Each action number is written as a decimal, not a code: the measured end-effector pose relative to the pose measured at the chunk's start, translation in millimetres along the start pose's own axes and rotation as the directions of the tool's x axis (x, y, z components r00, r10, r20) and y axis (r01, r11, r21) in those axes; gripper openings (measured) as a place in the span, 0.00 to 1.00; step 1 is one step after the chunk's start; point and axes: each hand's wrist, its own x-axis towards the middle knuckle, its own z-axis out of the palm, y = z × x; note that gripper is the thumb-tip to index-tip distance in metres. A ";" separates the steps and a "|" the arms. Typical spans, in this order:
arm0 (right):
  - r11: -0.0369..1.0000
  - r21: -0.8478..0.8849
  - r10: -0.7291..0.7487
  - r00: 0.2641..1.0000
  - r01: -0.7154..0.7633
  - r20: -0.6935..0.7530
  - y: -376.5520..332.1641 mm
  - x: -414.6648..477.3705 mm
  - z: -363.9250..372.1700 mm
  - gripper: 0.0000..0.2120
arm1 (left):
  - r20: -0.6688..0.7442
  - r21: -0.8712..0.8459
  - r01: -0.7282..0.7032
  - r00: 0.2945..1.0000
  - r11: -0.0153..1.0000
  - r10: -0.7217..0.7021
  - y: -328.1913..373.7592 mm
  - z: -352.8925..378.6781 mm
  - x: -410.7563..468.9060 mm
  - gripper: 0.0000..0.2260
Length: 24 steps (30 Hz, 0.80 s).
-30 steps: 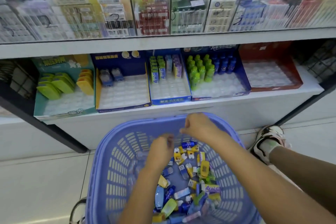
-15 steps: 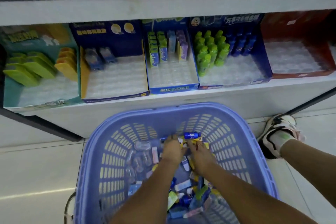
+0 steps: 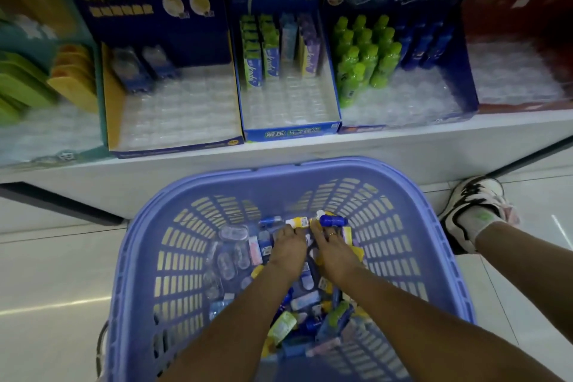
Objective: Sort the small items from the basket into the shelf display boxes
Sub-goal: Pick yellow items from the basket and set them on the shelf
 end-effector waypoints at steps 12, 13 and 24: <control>0.997 0.021 0.080 0.991 -0.078 -0.109 -23.6 1.0 22.7 0.39 | 0.312 -0.935 0.354 0.859 0.031 -0.407 -46.9 -21.9 -29.6 0.12; 0.996 0.022 0.089 0.989 -0.087 -0.118 -23.9 3.0 22.5 0.38 | 0.358 -0.931 0.357 0.844 -0.078 -0.399 -49.5 -23.8 -33.9 0.12; 0.962 0.249 0.135 0.988 -0.112 -0.076 -29.1 20.2 -3.3 0.19 | 0.404 -0.914 0.358 0.844 -0.190 -0.352 -65.3 -46.2 -65.0 0.07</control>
